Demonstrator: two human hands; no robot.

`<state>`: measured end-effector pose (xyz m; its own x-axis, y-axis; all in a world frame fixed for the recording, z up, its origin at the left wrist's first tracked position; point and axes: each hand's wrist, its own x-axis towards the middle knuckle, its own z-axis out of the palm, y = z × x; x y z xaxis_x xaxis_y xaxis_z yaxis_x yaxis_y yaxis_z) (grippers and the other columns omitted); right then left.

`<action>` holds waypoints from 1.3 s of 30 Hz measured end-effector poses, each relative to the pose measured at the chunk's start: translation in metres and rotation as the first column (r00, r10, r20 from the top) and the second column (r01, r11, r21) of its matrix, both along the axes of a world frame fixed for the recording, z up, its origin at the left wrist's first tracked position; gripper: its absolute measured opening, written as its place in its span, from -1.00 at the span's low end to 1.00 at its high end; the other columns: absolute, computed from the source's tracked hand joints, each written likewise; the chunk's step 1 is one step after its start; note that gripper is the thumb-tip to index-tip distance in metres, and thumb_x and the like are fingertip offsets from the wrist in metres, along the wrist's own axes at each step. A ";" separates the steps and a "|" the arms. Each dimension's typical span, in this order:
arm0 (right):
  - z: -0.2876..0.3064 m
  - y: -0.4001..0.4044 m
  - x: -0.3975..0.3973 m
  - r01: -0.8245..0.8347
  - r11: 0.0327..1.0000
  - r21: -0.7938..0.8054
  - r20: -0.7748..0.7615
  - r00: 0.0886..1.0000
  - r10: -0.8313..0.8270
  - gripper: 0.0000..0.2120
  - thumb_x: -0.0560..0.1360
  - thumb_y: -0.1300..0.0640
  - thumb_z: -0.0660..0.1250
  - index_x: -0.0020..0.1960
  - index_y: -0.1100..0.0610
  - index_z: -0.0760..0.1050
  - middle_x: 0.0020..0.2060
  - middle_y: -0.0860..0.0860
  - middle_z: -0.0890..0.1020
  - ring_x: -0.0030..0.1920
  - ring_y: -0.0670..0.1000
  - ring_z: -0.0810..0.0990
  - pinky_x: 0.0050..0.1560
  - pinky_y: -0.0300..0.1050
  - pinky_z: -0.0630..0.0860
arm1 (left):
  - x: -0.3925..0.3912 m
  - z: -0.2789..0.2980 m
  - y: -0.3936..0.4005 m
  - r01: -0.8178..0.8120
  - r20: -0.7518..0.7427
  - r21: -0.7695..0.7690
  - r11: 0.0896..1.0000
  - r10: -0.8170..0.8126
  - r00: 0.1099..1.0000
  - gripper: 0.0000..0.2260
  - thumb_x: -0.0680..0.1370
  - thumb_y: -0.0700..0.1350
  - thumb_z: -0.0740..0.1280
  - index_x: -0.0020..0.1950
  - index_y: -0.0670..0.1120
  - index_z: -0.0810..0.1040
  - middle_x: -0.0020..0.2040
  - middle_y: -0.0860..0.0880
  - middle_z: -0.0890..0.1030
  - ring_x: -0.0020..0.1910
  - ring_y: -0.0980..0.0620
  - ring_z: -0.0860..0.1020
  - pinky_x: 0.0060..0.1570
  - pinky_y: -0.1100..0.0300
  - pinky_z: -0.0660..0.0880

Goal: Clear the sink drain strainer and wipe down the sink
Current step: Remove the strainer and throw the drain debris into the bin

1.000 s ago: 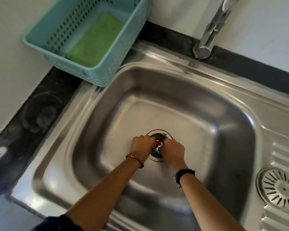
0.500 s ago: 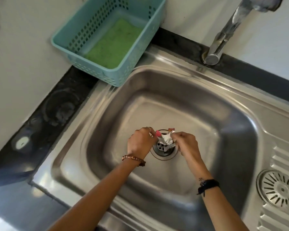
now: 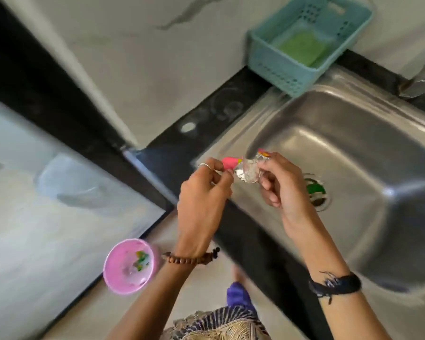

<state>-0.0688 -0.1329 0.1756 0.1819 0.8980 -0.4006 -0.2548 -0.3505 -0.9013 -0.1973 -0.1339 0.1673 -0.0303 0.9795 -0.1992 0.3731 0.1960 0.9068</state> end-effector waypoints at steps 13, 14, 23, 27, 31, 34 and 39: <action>-0.095 -0.099 -0.289 -0.604 0.788 -0.121 0.298 0.735 0.609 -0.84 0.47 0.20 0.33 -0.27 0.03 0.53 -0.40 -0.15 0.60 -0.55 -0.23 0.39 -0.47 -0.34 0.30 | -0.300 -0.074 -0.184 -0.398 -0.389 -0.180 0.900 0.306 0.869 -0.88 0.47 0.02 0.31 -0.21 0.05 0.60 -0.36 0.10 0.63 -0.36 0.23 0.50 -0.46 0.36 0.25; -0.111 -0.100 -0.302 -0.624 0.765 -0.161 0.343 0.691 0.636 -0.87 0.46 0.16 0.34 -0.27 0.09 0.54 -0.34 -0.04 0.60 -0.50 -0.20 0.39 -0.43 -0.26 0.30 | -0.310 -0.089 -0.188 -0.402 -0.407 -0.216 0.890 0.292 0.865 -0.87 0.47 0.01 0.32 -0.21 0.02 0.61 -0.33 0.08 0.64 -0.32 0.17 0.53 -0.44 0.31 0.29; -0.358 -0.092 -0.378 -0.713 0.535 -0.454 0.505 0.289 0.813 -0.87 0.49 0.01 0.31 -0.09 0.08 0.49 -0.16 0.02 0.59 -0.15 0.07 0.56 -0.21 -0.15 0.42 | -0.375 -0.340 -0.170 -0.475 -0.398 -0.454 0.754 0.305 0.865 -0.90 0.44 -0.09 0.35 -0.20 -0.09 0.62 -0.16 -0.05 0.68 -0.15 -0.01 0.59 -0.24 0.19 0.40; -0.478 -0.086 -0.393 -0.709 0.477 -0.520 0.519 0.181 0.836 -0.83 0.52 -0.01 0.30 -0.09 0.09 0.41 -0.19 0.05 0.57 -0.20 0.07 0.53 -0.25 -0.17 0.34 | -0.376 -0.467 -0.165 -0.480 -0.416 -0.525 0.703 0.279 0.865 -0.87 0.46 -0.09 0.32 -0.08 -0.11 0.59 -0.06 -0.09 0.67 -0.03 -0.12 0.58 -0.12 0.11 0.46; -0.541 -0.084 -0.393 -0.708 0.398 -0.584 0.438 0.138 0.888 -0.59 0.50 0.16 0.26 0.32 0.13 0.30 0.01 0.13 0.58 -0.03 0.20 0.60 -0.12 -0.04 0.50 | -0.368 -0.533 -0.168 -0.365 -0.284 -0.612 0.702 0.235 0.929 -0.73 0.52 -0.12 0.30 0.16 -0.22 0.44 0.04 -0.21 0.62 -0.01 -0.18 0.58 -0.02 0.00 0.53; -0.542 -0.085 -0.389 -0.702 0.390 -0.596 0.465 0.095 0.880 -0.68 0.51 0.17 0.24 0.25 0.10 0.35 0.01 0.14 0.60 -0.07 0.18 0.63 -0.17 -0.08 0.48 | -0.366 -0.535 -0.168 -0.347 -0.251 -0.615 0.709 0.241 0.937 -0.68 0.54 -0.14 0.28 0.24 -0.24 0.36 -0.01 -0.26 0.61 -0.07 -0.18 0.59 -0.04 -0.09 0.56; -0.459 -0.088 -0.382 -0.652 0.532 -0.541 0.398 0.359 0.844 -0.87 0.53 0.15 0.19 -0.15 0.09 0.48 -0.27 0.08 0.62 -0.34 0.05 0.58 -0.27 -0.06 0.55 | -0.353 -0.446 -0.154 -0.461 -0.082 -0.538 0.706 0.500 0.862 -0.87 0.55 -0.22 0.22 0.01 -0.25 0.51 -0.23 -0.14 0.60 -0.41 0.03 0.51 -0.44 0.29 0.51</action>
